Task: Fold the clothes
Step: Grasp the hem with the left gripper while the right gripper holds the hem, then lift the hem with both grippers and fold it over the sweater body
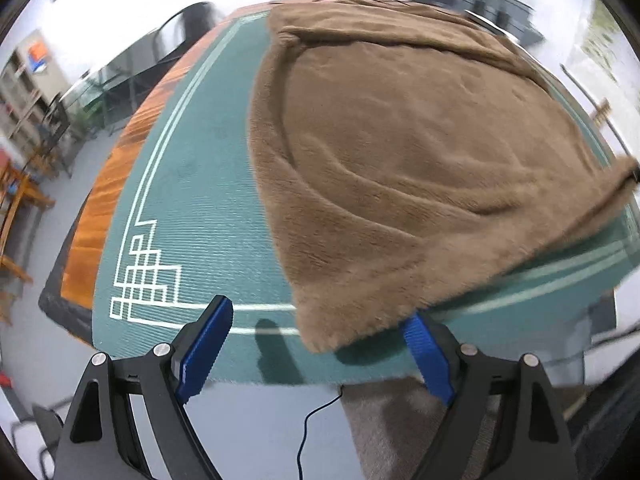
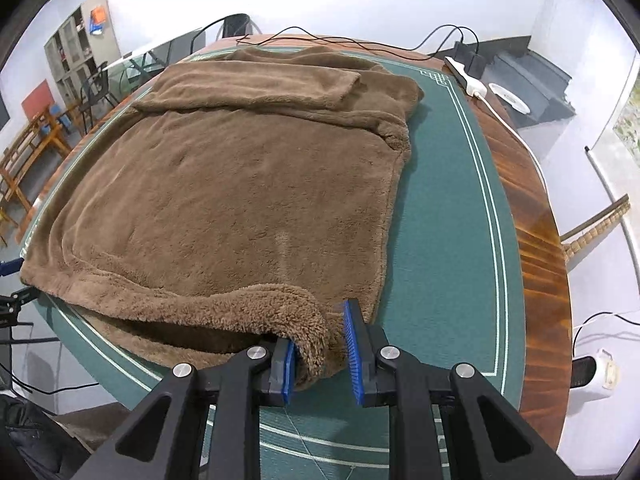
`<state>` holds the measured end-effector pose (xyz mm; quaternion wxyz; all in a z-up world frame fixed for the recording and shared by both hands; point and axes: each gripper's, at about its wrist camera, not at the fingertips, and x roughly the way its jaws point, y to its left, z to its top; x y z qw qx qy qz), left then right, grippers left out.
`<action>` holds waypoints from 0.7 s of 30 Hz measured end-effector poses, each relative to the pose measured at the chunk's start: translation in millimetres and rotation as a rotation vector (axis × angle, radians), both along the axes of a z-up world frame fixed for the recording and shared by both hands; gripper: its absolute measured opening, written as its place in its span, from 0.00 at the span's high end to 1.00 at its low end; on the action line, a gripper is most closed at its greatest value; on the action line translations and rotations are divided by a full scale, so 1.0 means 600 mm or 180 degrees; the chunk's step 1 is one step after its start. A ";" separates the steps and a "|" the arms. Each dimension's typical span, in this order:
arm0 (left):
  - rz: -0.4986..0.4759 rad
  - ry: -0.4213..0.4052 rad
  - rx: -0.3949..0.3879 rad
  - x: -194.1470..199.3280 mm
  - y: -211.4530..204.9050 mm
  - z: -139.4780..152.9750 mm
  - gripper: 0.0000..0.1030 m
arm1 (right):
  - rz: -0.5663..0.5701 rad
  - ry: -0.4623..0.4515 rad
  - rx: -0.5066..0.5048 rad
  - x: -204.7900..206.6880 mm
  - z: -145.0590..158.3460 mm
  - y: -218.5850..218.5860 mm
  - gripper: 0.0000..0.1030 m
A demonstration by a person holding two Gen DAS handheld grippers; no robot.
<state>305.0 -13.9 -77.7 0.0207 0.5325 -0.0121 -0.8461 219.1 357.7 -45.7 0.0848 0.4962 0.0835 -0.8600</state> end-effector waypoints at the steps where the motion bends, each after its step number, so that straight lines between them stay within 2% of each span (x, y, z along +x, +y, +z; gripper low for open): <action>1: 0.0087 0.0016 0.0049 -0.004 -0.006 0.003 0.15 | -0.0004 -0.0012 0.0006 0.000 -0.002 0.001 0.78; 4: 0.0294 0.0123 0.0317 -0.022 -0.029 0.012 0.16 | -0.0016 -0.0045 0.0013 0.002 -0.008 0.002 0.78; 5: 0.0323 0.0121 0.0490 -0.031 -0.034 0.009 0.28 | -0.0023 -0.0059 0.0007 0.003 -0.011 0.002 0.78; 6: 0.0349 0.0112 0.0651 -0.039 -0.038 0.007 0.57 | -0.0028 -0.0066 0.0002 0.004 -0.013 0.002 0.78; 8: 0.0344 0.0026 0.0740 -0.044 -0.045 0.006 0.85 | -0.0031 -0.0046 -0.0001 0.006 -0.012 0.004 0.78; 11: 0.0251 0.0021 0.0751 -0.052 -0.048 0.025 0.88 | -0.0039 -0.0003 0.0000 0.008 -0.007 0.008 0.78; 15: 0.0026 0.0216 0.0598 -0.068 -0.049 0.088 0.88 | -0.0049 0.0064 -0.0037 0.006 0.012 0.018 0.78; 21: -0.0356 0.0677 0.0365 -0.106 -0.047 0.231 0.88 | 0.0030 0.0344 -0.0136 -0.010 0.082 0.022 0.78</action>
